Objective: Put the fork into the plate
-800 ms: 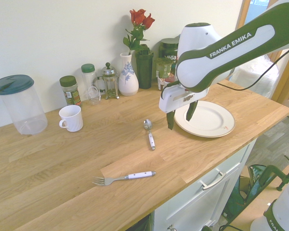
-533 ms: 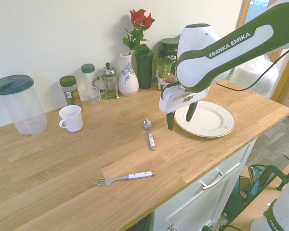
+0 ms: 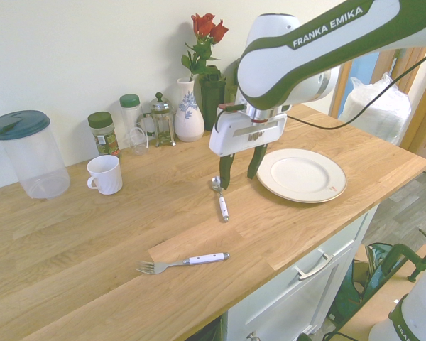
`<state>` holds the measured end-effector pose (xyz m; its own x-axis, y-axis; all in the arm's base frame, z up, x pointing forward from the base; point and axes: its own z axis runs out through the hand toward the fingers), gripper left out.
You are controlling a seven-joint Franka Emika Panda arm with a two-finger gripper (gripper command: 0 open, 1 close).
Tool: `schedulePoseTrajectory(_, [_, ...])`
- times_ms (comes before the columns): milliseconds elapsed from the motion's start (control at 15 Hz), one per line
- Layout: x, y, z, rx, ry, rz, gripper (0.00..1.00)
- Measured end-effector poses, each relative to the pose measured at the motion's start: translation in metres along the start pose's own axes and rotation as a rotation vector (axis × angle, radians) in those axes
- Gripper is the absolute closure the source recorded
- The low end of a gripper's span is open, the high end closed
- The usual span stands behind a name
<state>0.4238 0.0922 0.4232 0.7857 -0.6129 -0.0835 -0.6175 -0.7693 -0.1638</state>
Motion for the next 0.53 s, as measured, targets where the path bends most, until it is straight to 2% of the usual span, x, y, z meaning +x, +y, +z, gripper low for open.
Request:
schedulePoseTrajectory(267, [-0.045, -0.036, 0.014, -0.036, -0.02, -0.147, 0.0])
schedulePoseTrajectory(533, [-0.099, -0.062, 0.041, -0.077, -0.098, -0.332, 0.0])
